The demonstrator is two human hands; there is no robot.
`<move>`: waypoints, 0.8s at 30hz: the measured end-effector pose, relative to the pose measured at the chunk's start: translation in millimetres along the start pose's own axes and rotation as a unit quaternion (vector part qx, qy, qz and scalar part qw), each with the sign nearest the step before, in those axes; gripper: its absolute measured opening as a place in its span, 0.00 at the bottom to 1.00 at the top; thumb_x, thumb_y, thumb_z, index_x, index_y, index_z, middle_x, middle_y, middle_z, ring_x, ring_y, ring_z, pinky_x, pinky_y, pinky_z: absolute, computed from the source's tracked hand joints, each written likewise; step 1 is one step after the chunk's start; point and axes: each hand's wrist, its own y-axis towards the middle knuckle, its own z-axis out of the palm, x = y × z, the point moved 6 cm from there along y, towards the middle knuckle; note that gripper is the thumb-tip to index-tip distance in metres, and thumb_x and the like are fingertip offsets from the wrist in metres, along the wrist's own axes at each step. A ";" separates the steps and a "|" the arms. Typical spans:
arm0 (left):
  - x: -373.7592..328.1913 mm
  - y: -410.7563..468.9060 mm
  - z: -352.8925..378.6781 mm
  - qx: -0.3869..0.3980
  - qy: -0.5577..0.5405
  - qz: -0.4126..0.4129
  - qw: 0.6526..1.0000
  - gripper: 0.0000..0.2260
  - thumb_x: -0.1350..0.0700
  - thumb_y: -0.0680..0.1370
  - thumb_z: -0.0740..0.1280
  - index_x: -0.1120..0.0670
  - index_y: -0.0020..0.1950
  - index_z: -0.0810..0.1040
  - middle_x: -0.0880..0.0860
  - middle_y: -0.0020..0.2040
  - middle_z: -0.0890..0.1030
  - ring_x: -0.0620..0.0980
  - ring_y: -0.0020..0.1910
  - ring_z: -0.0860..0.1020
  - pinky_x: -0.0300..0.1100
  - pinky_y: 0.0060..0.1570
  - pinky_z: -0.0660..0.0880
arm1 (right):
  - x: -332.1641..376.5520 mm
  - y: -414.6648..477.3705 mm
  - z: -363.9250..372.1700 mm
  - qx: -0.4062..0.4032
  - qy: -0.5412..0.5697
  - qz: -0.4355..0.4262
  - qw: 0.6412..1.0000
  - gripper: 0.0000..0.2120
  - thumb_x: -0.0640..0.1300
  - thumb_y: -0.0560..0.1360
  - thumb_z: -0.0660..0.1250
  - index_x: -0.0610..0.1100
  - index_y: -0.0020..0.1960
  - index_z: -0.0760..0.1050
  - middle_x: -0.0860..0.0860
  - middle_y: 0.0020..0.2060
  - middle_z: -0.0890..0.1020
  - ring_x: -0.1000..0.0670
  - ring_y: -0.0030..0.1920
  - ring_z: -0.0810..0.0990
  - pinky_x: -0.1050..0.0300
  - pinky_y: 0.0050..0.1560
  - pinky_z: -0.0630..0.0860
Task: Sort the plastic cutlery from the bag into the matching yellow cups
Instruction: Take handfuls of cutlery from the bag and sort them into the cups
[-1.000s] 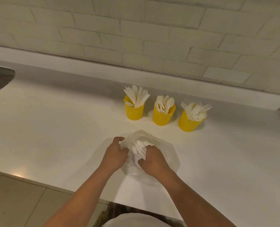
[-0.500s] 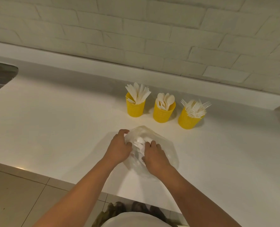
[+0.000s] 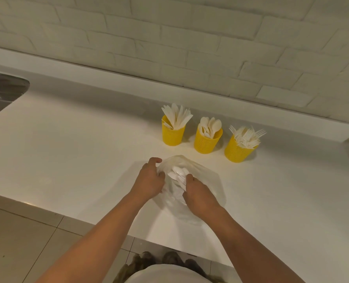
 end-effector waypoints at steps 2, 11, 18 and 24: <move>-1.9 0.9 -0.1 0.001 0.002 0.005 1.000 0.18 0.59 0.82 0.62 0.52 0.72 0.69 0.58 0.61 0.79 0.54 0.36 0.85 0.40 0.30 0.80 | 1.7 -3.1 -3.5 -0.003 0.012 -0.007 1.000 0.14 0.41 0.82 0.61 0.41 0.66 0.67 0.45 0.56 0.80 0.45 0.50 0.81 0.57 0.43 0.68; -2.4 1.0 -10.4 -0.022 -0.004 -0.020 1.000 0.17 0.62 0.81 0.55 0.56 0.69 0.71 0.60 0.56 0.80 0.59 0.37 0.84 0.40 0.25 0.79 | -6.6 -21.1 -38.3 0.028 0.153 -0.052 0.986 0.08 0.47 0.82 0.62 0.49 0.58 0.65 0.52 0.47 0.78 0.53 0.44 0.78 0.55 0.44 0.72; -26.2 -17.6 -16.1 0.004 0.092 -0.004 0.996 0.28 0.50 0.77 0.68 0.48 0.76 0.66 0.56 0.67 0.70 0.59 0.67 0.71 0.53 0.66 0.73 | -8.2 -33.3 -94.4 -0.084 0.414 0.005 0.907 0.06 0.43 0.81 0.64 0.51 0.56 0.73 0.56 0.36 0.80 0.57 0.35 0.78 0.66 0.40 0.76; -119.0 -52.6 -38.8 -0.064 -0.159 0.204 0.964 0.24 0.52 0.81 0.69 0.39 0.75 0.68 0.44 0.68 0.73 0.40 0.66 0.73 0.34 0.62 0.70 | 1.5 -43.4 -126.3 -0.073 0.516 -0.021 0.853 0.07 0.44 0.84 0.61 0.44 0.48 0.74 0.49 0.30 0.76 0.48 0.32 0.74 0.57 0.39 0.74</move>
